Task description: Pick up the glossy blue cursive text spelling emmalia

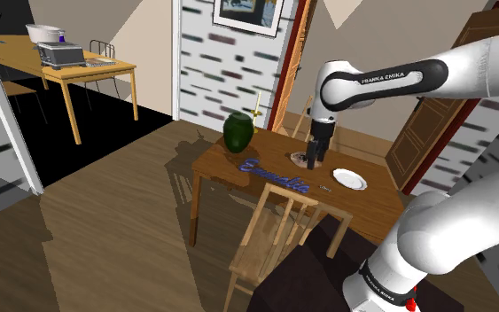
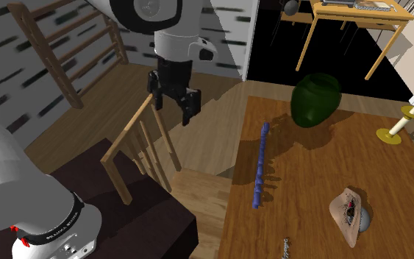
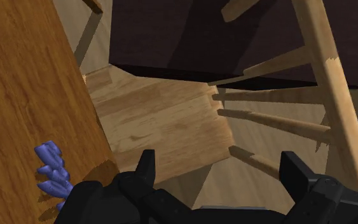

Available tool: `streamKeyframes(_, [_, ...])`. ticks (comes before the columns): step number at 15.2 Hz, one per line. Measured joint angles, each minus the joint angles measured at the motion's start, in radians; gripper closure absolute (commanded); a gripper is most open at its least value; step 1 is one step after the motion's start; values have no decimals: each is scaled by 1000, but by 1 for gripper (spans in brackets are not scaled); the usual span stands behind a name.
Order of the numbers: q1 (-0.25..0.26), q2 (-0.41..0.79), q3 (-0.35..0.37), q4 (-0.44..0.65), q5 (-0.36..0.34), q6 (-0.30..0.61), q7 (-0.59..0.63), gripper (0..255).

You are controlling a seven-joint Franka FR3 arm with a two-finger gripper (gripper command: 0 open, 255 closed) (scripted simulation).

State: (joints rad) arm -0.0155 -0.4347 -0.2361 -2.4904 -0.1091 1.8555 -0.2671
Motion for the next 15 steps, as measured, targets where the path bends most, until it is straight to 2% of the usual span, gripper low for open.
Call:
streamKeyframes(7, [-6,254,-81,78,-8,199,-164,0])
streamKeyframes(15, [-27,571,-116,243,71,371,-357,0])
